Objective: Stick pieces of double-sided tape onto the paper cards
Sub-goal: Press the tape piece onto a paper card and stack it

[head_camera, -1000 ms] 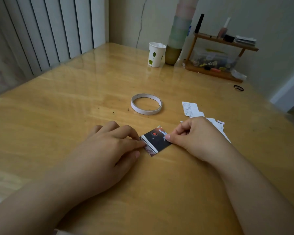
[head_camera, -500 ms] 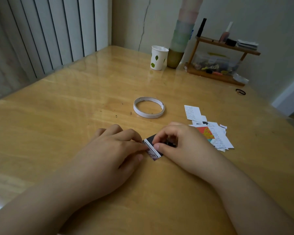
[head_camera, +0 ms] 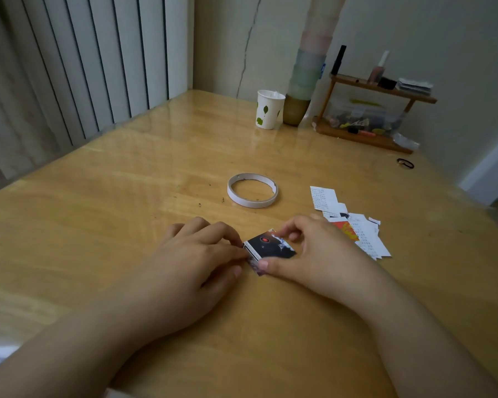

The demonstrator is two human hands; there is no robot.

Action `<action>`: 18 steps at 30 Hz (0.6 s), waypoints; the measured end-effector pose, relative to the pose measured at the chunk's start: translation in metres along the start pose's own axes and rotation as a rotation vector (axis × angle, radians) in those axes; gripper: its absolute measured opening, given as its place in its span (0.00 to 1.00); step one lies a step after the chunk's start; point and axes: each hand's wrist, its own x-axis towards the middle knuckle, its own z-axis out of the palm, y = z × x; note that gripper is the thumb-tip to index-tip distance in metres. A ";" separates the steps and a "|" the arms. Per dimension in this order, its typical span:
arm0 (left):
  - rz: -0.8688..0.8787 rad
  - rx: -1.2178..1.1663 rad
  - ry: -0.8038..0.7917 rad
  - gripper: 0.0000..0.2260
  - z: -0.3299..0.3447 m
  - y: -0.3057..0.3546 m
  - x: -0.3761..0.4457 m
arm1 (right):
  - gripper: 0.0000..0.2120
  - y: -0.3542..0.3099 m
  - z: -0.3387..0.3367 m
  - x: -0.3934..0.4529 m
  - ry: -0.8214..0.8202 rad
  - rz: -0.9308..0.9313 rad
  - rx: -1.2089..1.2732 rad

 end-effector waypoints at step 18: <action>-0.331 -0.474 0.184 0.04 -0.015 0.004 0.008 | 0.16 -0.006 -0.013 -0.002 0.200 -0.182 0.796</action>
